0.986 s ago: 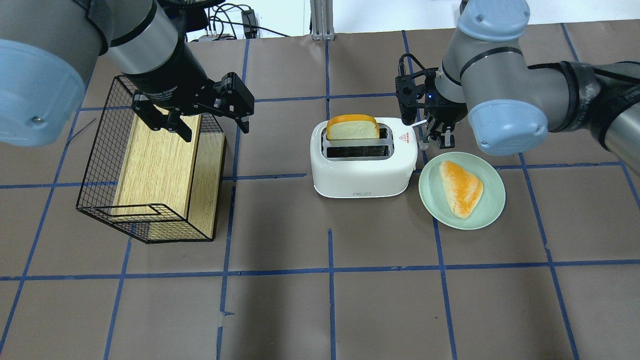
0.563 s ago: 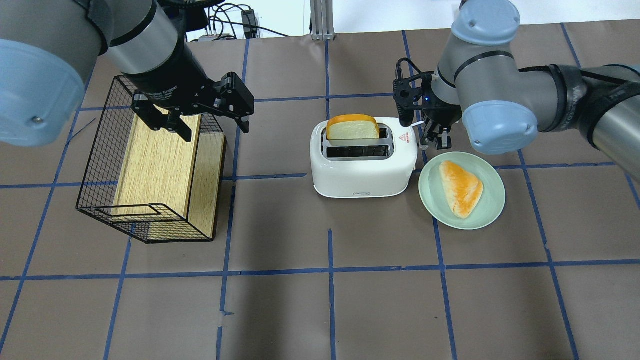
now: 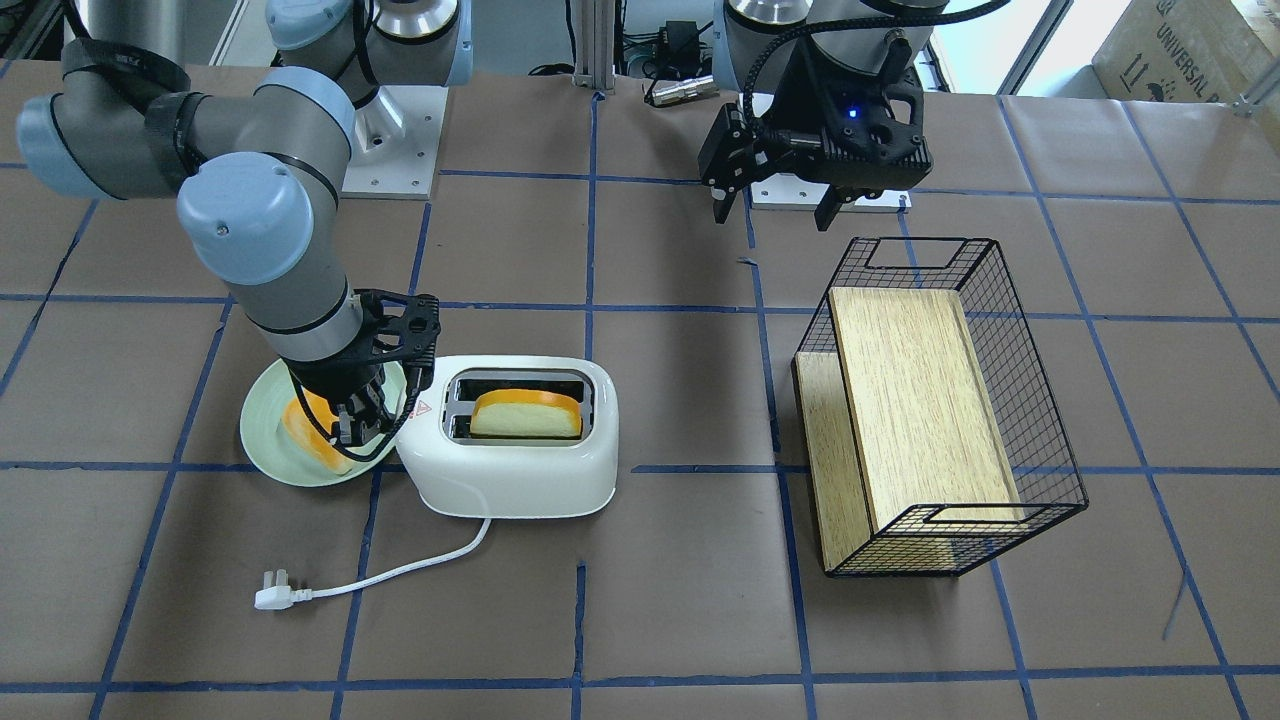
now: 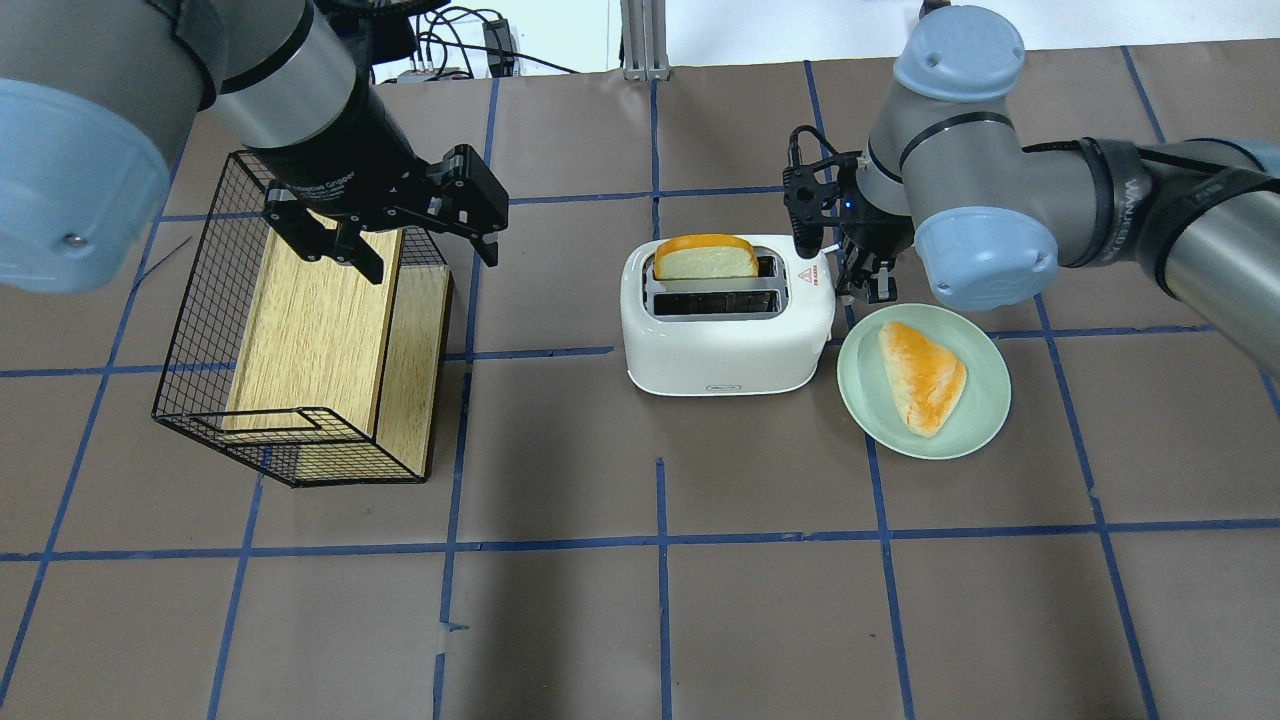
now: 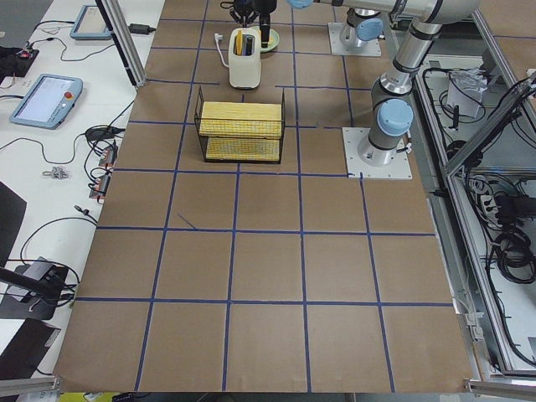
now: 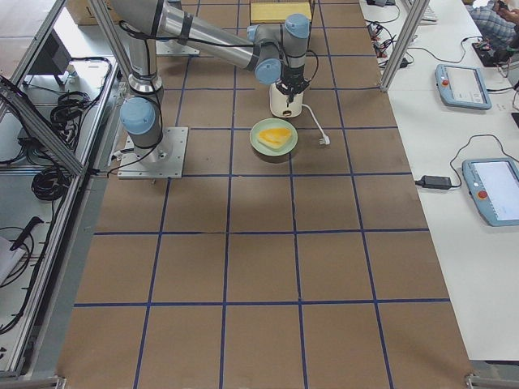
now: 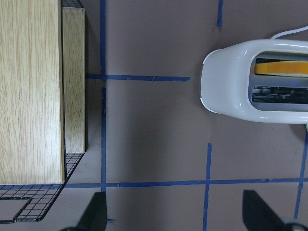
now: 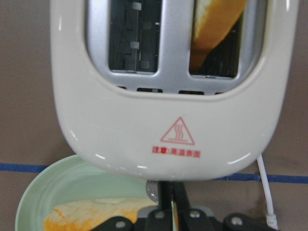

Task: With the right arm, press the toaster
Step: 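Press the toaster lever down with the right gripper, then lift the right gripper up and away from the toaster lever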

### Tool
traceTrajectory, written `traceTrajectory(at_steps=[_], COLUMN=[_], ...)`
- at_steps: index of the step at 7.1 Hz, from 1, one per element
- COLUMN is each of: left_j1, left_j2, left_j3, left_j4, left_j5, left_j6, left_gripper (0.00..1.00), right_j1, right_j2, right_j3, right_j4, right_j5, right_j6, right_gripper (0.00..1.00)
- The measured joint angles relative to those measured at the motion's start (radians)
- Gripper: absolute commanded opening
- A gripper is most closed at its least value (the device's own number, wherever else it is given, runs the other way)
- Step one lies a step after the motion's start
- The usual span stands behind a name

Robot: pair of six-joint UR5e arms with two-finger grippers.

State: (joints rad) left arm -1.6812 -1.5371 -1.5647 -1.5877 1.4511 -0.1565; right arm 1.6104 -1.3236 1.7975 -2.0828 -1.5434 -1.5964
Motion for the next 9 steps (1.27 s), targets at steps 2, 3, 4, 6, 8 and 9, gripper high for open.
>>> traceTrajectory(at_steps=[2, 3, 4, 6, 8, 9], left_j1=[0.0, 0.0, 0.0, 0.0, 0.0, 0.0], left_j2=[0.0, 0.0, 0.0, 0.0, 0.0, 0.0], left_j3=[0.0, 0.0, 0.0, 0.0, 0.0, 0.0], left_j4=[0.0, 0.0, 0.0, 0.0, 0.0, 0.0], left_j5=[0.0, 0.0, 0.0, 0.0, 0.0, 0.0], left_j6=[0.0, 0.0, 0.0, 0.0, 0.0, 0.0], left_gripper=[1.0, 1.0, 1.0, 1.0, 1.0, 1.0], right_j1=[-0.001, -0.003, -0.005, -0.009, -0.01, -0.009], right_j2=[0.016, 0.023, 0.029, 0.036, 0.037, 0.037], right_j3=[0.001, 0.001, 0.001, 0.013, 0.048, 0.057], right_j4=[-0.005, -0.011, -0.017, -0.029, -0.069, -0.081], right_j5=[0.002, 0.003, 0.002, 0.004, 0.006, 0.009], right_j6=[0.0, 0.0, 0.0, 0.001, 0.002, 0.002], right_gripper=[0.16, 0.16, 0.16, 0.16, 0.16, 0.16])
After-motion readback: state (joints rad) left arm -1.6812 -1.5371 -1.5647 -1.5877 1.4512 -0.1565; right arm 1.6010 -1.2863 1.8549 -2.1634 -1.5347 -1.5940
